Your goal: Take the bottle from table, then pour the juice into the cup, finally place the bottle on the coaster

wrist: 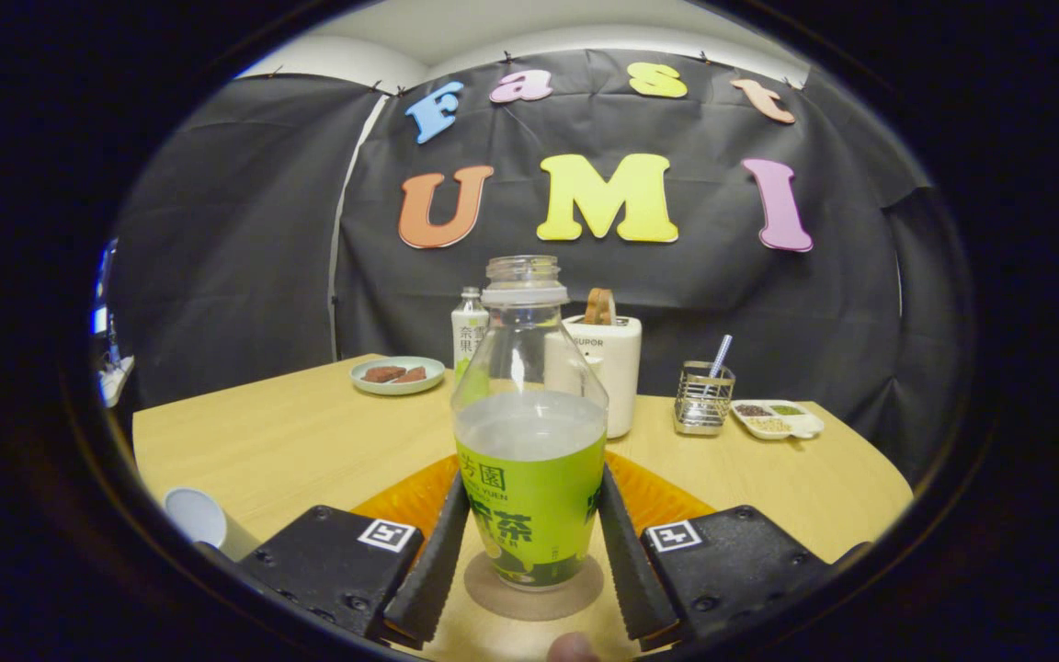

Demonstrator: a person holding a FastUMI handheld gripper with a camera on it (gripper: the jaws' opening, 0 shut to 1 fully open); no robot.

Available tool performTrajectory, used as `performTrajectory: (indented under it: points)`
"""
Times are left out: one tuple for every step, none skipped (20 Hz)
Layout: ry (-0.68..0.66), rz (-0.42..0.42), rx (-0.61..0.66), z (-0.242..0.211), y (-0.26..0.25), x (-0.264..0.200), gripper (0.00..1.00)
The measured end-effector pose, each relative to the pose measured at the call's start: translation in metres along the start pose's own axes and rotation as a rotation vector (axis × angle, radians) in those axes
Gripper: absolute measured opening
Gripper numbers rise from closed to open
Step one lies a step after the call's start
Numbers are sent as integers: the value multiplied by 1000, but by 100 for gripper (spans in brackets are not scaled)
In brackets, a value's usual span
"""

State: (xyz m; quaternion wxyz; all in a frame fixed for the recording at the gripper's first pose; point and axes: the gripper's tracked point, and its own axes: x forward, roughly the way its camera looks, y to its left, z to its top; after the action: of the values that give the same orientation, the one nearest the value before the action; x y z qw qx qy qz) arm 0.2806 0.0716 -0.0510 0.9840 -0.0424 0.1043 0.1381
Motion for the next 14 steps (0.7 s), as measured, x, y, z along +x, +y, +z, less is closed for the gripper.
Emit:
performTrajectory:
  points:
    - [5, 3, 7, -3, 0, 1, 77]
    - [0, 2, 16, -2, -2, 3, 77]
    - [-2, 0, 18, -2, -1, 0, 77]
    - [2, -2, 16, -4, -2, 0, 78]
    - [-2, -1, 18, -3, -1, 0, 78]
    - [-2, 1, 14, -3, -1, 1, 78]
    - [0, 3, 11, -4, 0, 0, 80]
    - [1, -1, 10, -5, -1, 0, 81]
    - [1, 0, 13, -4, -1, -1, 82]
    - [3, -2, 18, -5, -2, -2, 83]
    - [6, -7, 19, -5, -3, -3, 90]
    - [7, -14, 20, -5, -3, -6, 95]
    - [0, -24, 20, -1, -4, -11, 99]
    - [-10, -39, 16, 3, -6, -16, 100]
